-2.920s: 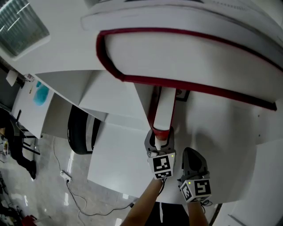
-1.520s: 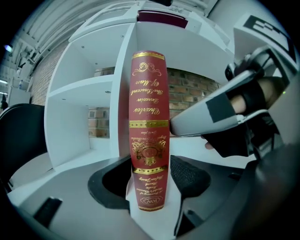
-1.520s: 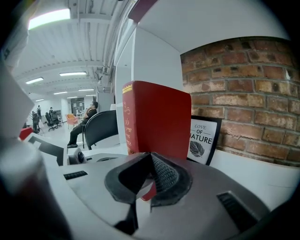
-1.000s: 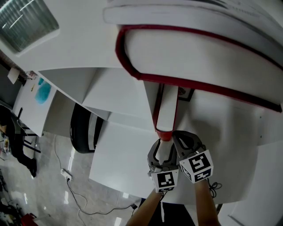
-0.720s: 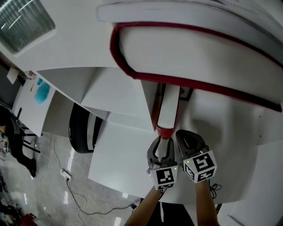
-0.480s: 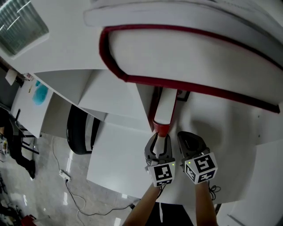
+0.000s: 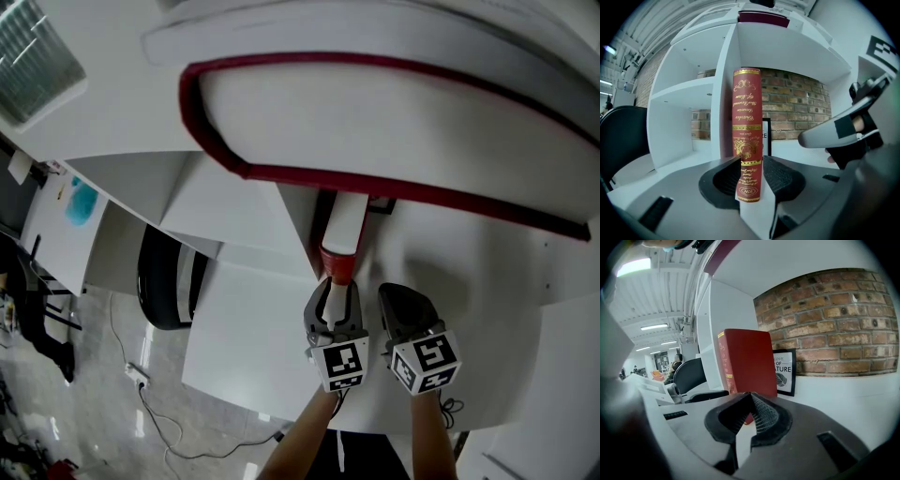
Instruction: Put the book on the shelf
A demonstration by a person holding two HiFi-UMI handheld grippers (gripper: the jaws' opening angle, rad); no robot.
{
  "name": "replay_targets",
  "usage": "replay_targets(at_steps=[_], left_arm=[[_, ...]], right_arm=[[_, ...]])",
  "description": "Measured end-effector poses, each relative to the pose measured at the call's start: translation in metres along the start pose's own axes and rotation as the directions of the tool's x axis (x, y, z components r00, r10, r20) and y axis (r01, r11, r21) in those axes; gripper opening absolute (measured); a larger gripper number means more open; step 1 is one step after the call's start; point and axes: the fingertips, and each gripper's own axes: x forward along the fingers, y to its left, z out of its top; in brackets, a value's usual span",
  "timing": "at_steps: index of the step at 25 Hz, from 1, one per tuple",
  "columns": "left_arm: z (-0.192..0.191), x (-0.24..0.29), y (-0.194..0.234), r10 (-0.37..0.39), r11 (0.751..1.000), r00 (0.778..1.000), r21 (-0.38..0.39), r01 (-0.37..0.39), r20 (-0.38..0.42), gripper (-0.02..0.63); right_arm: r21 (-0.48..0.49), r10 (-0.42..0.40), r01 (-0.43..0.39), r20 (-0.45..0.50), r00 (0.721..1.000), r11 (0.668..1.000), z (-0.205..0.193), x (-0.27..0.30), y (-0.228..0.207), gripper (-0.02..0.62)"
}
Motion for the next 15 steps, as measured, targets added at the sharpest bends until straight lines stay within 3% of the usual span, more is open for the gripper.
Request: replay_targets(at_steps=[9,15], left_arm=[[0.007,-0.031,0.007,-0.016,0.996,1.000,-0.084,0.018,0.020,0.157],[0.037,-0.050,0.009,-0.049,0.991,0.995,-0.119,0.059,0.089,0.050]], right_arm=[[0.039,-0.088,0.086,0.058,0.994,0.996,-0.002,-0.018,-0.003,0.015],[0.051,-0.136,0.132,0.078,0.988,0.990,-0.003,-0.033,0.002,0.015]])
